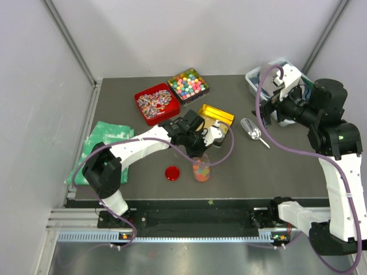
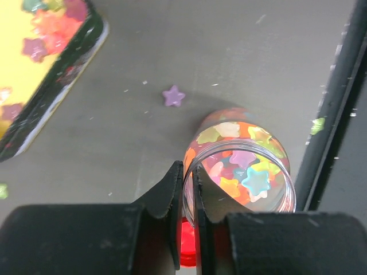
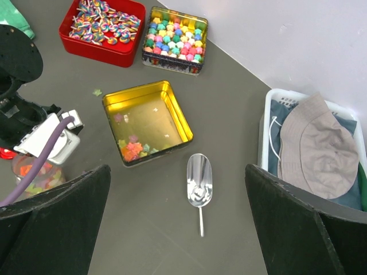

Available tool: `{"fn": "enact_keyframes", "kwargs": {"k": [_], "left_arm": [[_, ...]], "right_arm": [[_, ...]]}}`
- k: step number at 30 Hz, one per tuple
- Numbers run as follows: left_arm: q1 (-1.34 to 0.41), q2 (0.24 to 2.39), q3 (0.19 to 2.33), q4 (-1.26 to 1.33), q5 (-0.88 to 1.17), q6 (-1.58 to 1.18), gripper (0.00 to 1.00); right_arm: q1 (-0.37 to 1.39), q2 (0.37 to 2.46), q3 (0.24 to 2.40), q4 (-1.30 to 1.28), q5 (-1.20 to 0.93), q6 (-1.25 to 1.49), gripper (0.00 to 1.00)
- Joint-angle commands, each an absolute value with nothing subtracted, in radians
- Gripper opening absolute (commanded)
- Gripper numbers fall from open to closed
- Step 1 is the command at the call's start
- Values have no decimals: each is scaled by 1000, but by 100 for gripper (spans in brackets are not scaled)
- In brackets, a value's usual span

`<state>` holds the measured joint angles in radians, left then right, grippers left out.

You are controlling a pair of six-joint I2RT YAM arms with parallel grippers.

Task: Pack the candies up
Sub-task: Move the packing bottle to the center of the board.

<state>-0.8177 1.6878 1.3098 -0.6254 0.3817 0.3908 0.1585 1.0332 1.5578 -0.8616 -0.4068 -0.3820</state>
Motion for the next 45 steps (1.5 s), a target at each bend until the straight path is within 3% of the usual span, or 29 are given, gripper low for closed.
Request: {"fn": "enact_keyframes", "kwargs": {"k": [1,7,22,27,34,39,40,45], "left_arm": [[-816,1655,1371,-655,230,394,4],[-787,1611,1384,-627,106,397,3],[-618,1555,1324,-591,32,420,5],[-594,1554,1301,-597,55,422,13],[-588,1545,1261,-591,69,408,15],[-565,1528,1229,-589,84,393,24],[-561,1525,1223,-588,87,388,32],[-534,1516,1206,-580,97,379,50]], "right_arm": [[149,1019,1562,-842,-430,-385,99],[147,1017,1560,-842,-434,-387,99],[149,1035,1568,-864,-497,-420,99],[147,1051,1577,-887,-548,-453,99],[153,1075,1594,-945,-647,-486,99],[241,1080,1574,-1005,-627,-572,99],[258,1084,1569,-1023,-614,-584,99],[371,1111,1552,-1054,-574,-647,99]]}}
